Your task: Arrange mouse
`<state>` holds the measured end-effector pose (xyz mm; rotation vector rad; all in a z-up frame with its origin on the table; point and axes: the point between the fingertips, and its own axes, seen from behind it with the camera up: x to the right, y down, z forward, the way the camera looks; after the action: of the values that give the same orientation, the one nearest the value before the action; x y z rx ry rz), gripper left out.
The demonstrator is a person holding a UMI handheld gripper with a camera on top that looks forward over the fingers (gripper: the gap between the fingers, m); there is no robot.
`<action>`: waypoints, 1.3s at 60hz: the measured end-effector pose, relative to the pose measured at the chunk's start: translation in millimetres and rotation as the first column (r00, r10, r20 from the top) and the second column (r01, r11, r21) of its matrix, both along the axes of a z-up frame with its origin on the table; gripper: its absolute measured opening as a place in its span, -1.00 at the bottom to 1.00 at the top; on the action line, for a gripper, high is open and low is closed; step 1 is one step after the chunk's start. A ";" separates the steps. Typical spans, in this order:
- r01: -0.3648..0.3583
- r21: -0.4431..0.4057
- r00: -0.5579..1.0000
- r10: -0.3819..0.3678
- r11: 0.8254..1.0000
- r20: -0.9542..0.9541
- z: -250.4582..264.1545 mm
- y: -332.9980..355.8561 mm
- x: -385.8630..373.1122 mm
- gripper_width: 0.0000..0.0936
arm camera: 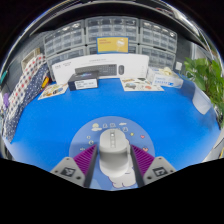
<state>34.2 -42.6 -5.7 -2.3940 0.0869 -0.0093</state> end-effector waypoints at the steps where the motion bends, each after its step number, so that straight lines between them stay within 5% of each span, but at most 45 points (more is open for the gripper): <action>1: 0.003 0.000 1.000 -0.003 1.000 -0.005 3.4 -0.5 0.8 0.57; 3: 0.009 0.016 1.000 -0.009 1.000 -0.014 12.5 0.0 1.6 0.81; 5: 0.008 0.036 1.000 -0.007 0.999 -0.022 25.0 -0.4 2.7 0.85; 32: -0.081 0.257 0.996 0.090 0.963 -0.025 223.8 -95.4 34.5 0.83; 57: -0.119 0.313 0.992 0.127 0.942 -0.005 258.6 -164.5 56.3 0.83; 78: -0.116 0.304 0.993 0.120 0.946 0.007 248.7 -177.1 62.9 0.83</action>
<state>97.1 -219.7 243.0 -2.0872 -0.0474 0.0695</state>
